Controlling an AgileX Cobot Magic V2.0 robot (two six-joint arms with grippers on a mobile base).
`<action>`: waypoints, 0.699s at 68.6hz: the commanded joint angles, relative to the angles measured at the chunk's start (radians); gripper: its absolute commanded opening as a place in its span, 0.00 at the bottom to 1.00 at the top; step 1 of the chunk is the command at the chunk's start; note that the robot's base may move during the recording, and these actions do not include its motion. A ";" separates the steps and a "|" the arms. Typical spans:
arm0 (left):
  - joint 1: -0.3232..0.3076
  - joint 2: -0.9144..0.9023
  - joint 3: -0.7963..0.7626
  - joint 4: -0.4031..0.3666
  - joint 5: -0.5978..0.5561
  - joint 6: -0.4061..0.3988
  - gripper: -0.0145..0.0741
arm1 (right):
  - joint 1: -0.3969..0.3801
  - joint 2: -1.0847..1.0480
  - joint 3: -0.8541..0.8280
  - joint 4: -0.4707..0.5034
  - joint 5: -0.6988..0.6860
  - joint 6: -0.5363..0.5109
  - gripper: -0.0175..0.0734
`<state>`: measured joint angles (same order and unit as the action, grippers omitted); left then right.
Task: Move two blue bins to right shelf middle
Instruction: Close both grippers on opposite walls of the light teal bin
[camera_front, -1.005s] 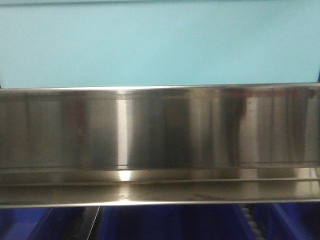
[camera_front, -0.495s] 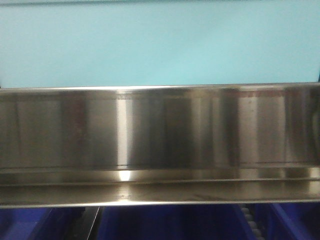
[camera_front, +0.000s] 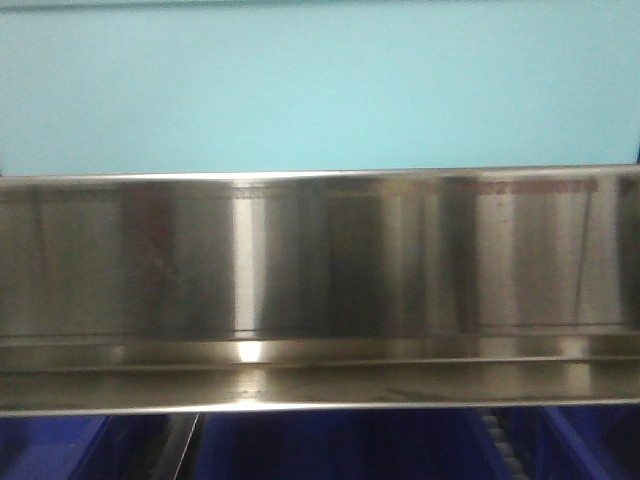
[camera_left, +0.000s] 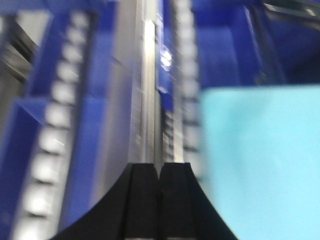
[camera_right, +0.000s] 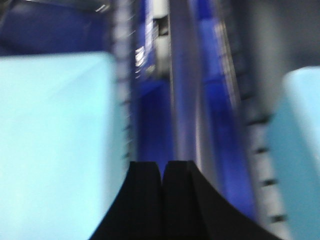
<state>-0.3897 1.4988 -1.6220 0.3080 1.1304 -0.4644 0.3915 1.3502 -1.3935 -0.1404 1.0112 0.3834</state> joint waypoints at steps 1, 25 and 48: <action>-0.012 0.012 -0.014 -0.072 0.019 -0.019 0.04 | 0.033 0.025 -0.026 -0.006 0.030 0.026 0.01; -0.012 0.036 -0.014 -0.097 0.047 -0.019 0.33 | 0.080 0.076 -0.028 -0.005 0.030 0.036 0.16; -0.051 0.060 -0.002 -0.110 0.052 -0.019 0.48 | 0.080 0.116 -0.028 -0.005 0.030 0.036 0.41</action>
<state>-0.4222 1.5432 -1.6267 0.1974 1.1848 -0.4754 0.4704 1.4432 -1.4125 -0.1379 1.0438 0.4184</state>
